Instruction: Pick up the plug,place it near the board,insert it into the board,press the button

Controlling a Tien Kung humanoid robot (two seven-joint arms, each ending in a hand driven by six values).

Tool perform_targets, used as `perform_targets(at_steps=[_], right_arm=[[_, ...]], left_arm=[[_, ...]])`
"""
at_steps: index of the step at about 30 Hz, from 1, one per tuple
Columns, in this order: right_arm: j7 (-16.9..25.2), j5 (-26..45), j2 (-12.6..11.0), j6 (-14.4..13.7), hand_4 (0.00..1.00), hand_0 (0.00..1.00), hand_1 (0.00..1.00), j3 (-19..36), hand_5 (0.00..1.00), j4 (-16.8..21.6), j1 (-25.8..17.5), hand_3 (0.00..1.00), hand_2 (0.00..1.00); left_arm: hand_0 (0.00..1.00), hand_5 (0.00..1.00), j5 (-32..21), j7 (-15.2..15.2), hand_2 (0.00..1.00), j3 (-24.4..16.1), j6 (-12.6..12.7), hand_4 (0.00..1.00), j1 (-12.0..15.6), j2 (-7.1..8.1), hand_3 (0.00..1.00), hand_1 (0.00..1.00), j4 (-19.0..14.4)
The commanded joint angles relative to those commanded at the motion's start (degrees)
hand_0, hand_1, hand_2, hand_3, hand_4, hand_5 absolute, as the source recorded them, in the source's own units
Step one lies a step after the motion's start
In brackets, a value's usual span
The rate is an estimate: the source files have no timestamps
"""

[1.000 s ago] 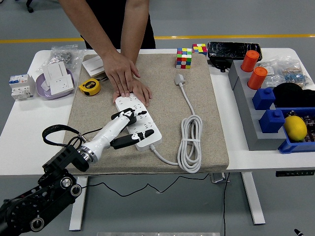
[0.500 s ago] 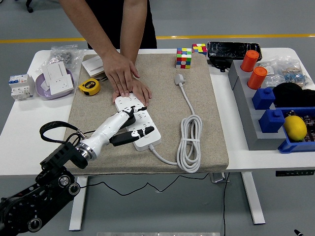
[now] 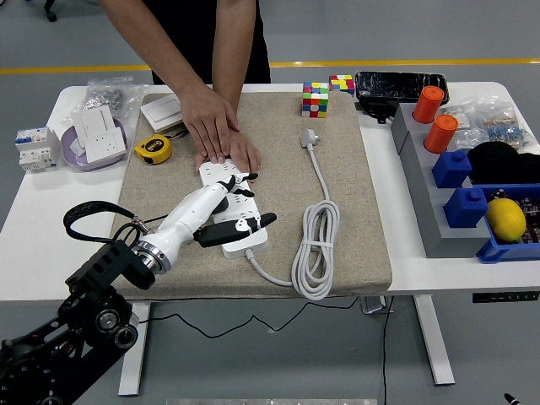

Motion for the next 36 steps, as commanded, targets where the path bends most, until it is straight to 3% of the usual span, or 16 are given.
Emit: perform_targets(at_steps=[4, 5, 10, 11, 13, 29, 36], right_arm=[[0.01, 0.15, 0.02, -0.01, 0.998, 0.975, 0.930, -0.13, 0.998, 0.00, 0.03, 0.882, 0.865], [-0.01, 0.06, 0.02, 0.00, 0.998, 0.976, 0.930, -0.06, 0.998, 0.00, 0.00, 0.881, 0.865], [-0.07, -0.19, 0.03, 0.00, 0.998, 0.976, 0.930, 0.22, 0.998, 0.00, -0.04, 0.881, 0.865], [-0.08, -0.21, 0.03, -0.01, 0.998, 0.974, 0.930, 0.29, 0.998, 0.00, -0.03, 0.881, 0.865], [-0.07, -0.17, 0.01, -0.02, 0.998, 0.974, 0.930, 0.25, 0.998, 0.00, 0.01, 0.881, 0.865], [-0.07, -0.12, -0.05, 0.02, 0.998, 0.975, 0.930, -0.16, 0.998, 0.00, 0.14, 0.880, 0.864], [-0.12, -0.22, -0.14, 0.02, 0.998, 0.974, 0.930, -0.10, 0.998, 0.00, 0.11, 0.880, 0.864]], left_arm=[[0.251, 0.276, 3.37, 5.07, 0.243, -0.56, -4.20, 0.526, -0.39, -0.05, 0.805, 0.188, 1.92], [0.181, 0.116, 4.02, 6.25, 0.172, -0.75, -5.44, 0.470, -0.48, -0.07, 0.813, 0.096, 2.40], [0.181, 0.116, 6.52, 10.73, 0.172, -1.72, -11.57, 0.470, -0.66, -0.16, 0.813, 0.096, 3.16], [0.159, 0.035, 6.66, 11.39, 0.151, -1.80, -12.75, 0.504, -0.73, -0.16, 0.864, 0.075, 3.16], [0.159, 0.035, 6.73, 12.18, 0.151, -1.84, -14.25, 0.504, -0.90, -0.20, 0.864, 0.075, 3.36], [0.150, 0.002, 4.73, 11.29, 0.146, -0.06, -13.12, 0.517, -1.77, -1.04, 0.900, 0.067, 1.56], [0.150, 0.002, 3.63, 11.97, 0.147, 1.83, -14.96, 0.513, -2.02, -0.76, 0.882, 0.068, 0.38]])
